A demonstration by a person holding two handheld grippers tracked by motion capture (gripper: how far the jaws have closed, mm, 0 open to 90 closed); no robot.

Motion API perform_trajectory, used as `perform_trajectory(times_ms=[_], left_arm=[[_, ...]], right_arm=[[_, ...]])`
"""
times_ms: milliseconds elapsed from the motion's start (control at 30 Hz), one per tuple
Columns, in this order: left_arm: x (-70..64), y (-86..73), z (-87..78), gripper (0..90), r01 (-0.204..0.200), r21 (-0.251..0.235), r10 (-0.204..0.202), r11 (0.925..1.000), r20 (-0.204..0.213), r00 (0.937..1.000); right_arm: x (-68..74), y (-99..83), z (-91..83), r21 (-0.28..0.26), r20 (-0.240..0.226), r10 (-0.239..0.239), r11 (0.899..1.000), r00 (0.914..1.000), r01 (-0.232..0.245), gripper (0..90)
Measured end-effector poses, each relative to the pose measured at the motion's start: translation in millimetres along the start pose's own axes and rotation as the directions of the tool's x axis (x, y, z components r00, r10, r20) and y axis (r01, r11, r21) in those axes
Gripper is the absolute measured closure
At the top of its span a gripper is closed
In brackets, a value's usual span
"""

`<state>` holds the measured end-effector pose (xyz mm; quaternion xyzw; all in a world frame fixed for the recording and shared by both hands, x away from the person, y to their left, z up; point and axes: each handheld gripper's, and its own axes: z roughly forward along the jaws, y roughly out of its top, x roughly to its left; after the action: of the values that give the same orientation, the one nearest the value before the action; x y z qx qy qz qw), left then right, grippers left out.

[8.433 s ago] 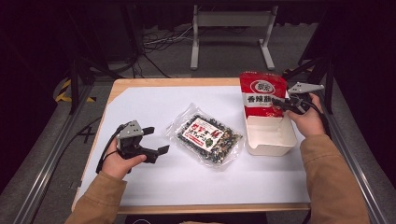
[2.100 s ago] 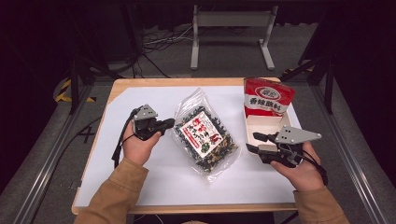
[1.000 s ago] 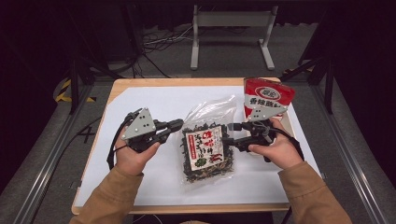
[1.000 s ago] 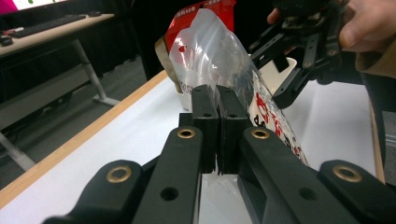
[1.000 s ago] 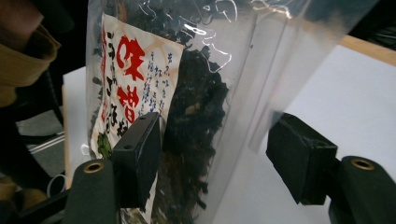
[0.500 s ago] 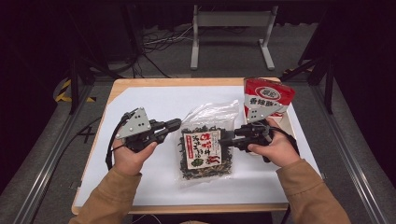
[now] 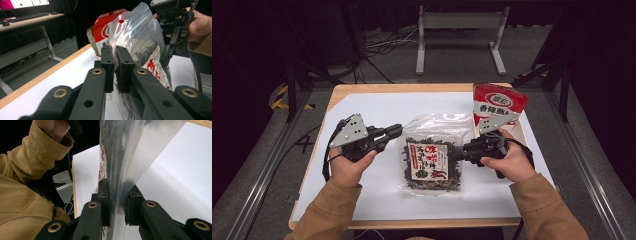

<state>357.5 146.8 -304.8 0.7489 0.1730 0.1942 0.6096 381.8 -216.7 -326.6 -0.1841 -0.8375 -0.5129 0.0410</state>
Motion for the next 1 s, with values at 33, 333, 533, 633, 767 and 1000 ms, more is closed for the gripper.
perform_trajectory(times_ms=[33,333,533,633,767,1000], left_arm=[[0.0,0.0,0.0,83.8,0.0,0.0,0.0,1.0,0.0,1.0],[2.9,-1.6,-11.9,57.1,0.068,0.01,-0.069,0.9976,0.001,0.9976],[3.7,-3.2,-17.9,45.9,0.072,0.032,-0.071,0.9969,-0.024,0.9972],[8.0,-7.7,-18.2,44.6,0.092,0.067,-0.089,0.9936,-0.036,0.9954],[12.5,-13.5,-16.9,42.6,0.109,0.084,-0.106,0.9904,-0.039,0.9936],[18.9,-24.1,-15.7,37.2,0.13,0.124,-0.123,0.9837,-0.06,0.9906]], right_arm=[[0.3,0.0,-0.6,0.001,-0.003,0.0,1.0,1.0,0.0,77.4],[6.2,4.9,-14.7,-0.002,0.023,-0.007,1.0,0.9997,0.007,77.6],[9.2,8.6,-25.0,-0.021,0.058,-0.021,1.0,0.9981,0.022,77.6],[10.4,10.9,-32.2,-0.048,0.081,-0.028,0.998,0.9964,0.032,77.6],[13.0,14.5,-41.5,-0.064,0.106,-0.04,0.997,0.9936,0.047,77.6],[16.2,20.4,-58.0,-0.105,0.181,-0.087,0.989,0.9796,0.107,77.4]])
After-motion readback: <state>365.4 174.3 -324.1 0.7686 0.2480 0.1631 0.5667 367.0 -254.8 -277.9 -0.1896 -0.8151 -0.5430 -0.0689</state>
